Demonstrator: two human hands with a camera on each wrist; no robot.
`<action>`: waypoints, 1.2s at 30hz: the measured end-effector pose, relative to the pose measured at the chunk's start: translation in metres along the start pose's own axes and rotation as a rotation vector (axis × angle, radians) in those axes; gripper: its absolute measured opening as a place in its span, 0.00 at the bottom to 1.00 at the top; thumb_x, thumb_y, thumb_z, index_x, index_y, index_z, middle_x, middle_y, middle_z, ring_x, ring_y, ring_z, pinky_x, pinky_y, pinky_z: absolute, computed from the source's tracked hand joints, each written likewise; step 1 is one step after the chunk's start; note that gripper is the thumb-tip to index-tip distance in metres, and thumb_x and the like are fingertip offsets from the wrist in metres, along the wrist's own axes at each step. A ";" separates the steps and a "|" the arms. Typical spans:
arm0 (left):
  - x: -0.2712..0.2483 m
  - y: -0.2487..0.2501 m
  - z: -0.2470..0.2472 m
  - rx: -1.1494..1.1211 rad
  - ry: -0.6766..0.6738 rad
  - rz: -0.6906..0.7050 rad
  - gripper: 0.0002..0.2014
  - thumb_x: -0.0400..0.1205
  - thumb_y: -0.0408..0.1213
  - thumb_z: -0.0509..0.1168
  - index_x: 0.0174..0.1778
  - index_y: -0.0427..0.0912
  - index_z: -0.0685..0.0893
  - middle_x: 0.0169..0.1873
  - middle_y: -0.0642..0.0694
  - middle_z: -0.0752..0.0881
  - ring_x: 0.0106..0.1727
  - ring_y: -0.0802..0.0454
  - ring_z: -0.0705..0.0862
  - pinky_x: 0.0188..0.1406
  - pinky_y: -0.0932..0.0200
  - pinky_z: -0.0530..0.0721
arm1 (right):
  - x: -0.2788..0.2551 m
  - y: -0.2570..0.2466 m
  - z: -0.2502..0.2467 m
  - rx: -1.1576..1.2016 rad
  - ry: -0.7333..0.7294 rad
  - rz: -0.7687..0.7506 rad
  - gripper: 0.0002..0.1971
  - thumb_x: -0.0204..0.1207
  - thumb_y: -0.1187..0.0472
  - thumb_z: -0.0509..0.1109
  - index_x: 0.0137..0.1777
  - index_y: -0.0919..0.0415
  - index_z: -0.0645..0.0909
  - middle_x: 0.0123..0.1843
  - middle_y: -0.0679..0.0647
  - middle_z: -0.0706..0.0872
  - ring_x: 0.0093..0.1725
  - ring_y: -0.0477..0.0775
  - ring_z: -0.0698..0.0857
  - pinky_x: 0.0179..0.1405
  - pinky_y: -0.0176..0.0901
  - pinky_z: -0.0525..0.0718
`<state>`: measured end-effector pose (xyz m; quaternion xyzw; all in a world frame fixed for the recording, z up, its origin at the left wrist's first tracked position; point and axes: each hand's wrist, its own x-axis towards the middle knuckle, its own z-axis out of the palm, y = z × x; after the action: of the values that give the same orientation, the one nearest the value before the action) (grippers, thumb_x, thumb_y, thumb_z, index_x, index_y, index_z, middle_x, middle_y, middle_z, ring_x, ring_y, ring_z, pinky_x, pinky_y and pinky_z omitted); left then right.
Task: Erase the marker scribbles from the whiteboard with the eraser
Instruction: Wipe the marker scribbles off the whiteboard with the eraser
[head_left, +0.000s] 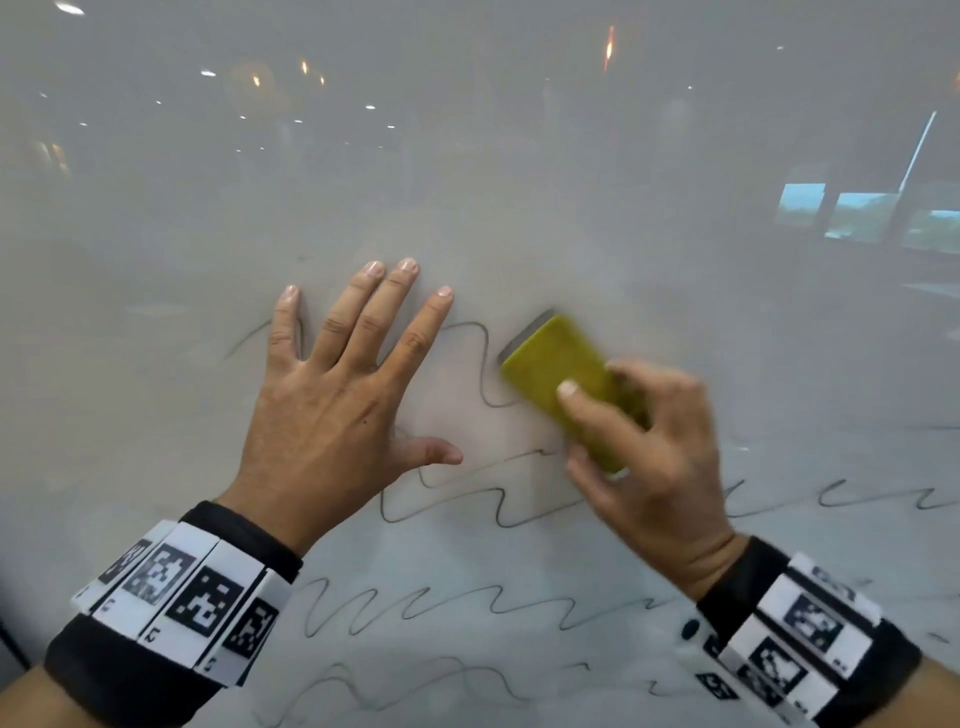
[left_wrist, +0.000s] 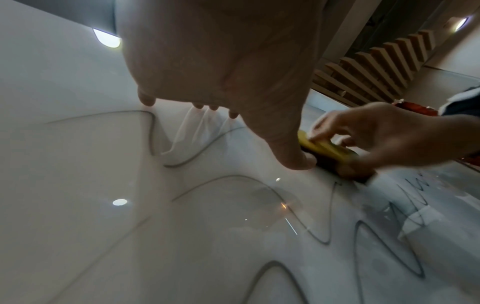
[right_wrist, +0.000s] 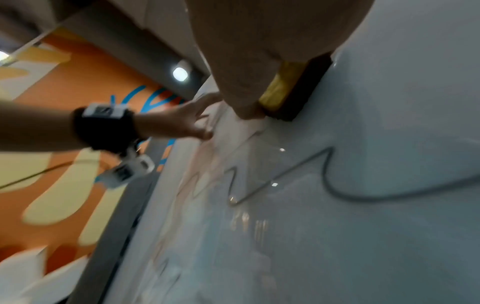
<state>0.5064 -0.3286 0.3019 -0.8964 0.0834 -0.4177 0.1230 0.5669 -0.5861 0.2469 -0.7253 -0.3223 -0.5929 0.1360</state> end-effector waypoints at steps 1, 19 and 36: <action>-0.001 -0.003 0.000 0.004 0.004 0.001 0.59 0.63 0.77 0.65 0.86 0.50 0.57 0.86 0.43 0.56 0.86 0.45 0.55 0.77 0.24 0.57 | -0.007 -0.009 0.006 -0.011 -0.060 -0.081 0.20 0.70 0.64 0.78 0.62 0.52 0.88 0.60 0.64 0.85 0.52 0.69 0.82 0.45 0.61 0.81; -0.013 -0.034 0.000 0.008 0.006 -0.014 0.55 0.68 0.80 0.55 0.86 0.49 0.57 0.86 0.44 0.57 0.86 0.45 0.56 0.77 0.26 0.59 | 0.052 -0.021 0.005 -0.022 -0.070 -0.129 0.20 0.67 0.63 0.78 0.59 0.48 0.91 0.60 0.61 0.87 0.54 0.65 0.80 0.47 0.59 0.78; -0.026 -0.052 0.003 -0.010 0.010 -0.067 0.55 0.68 0.80 0.58 0.86 0.50 0.56 0.85 0.44 0.57 0.86 0.44 0.56 0.76 0.25 0.60 | 0.071 -0.049 0.022 0.043 -0.016 -0.025 0.20 0.68 0.63 0.78 0.61 0.51 0.91 0.61 0.62 0.85 0.55 0.67 0.79 0.45 0.60 0.77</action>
<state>0.4946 -0.2722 0.2964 -0.8971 0.0561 -0.4258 0.1039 0.5591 -0.5146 0.2996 -0.7228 -0.3450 -0.5818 0.1417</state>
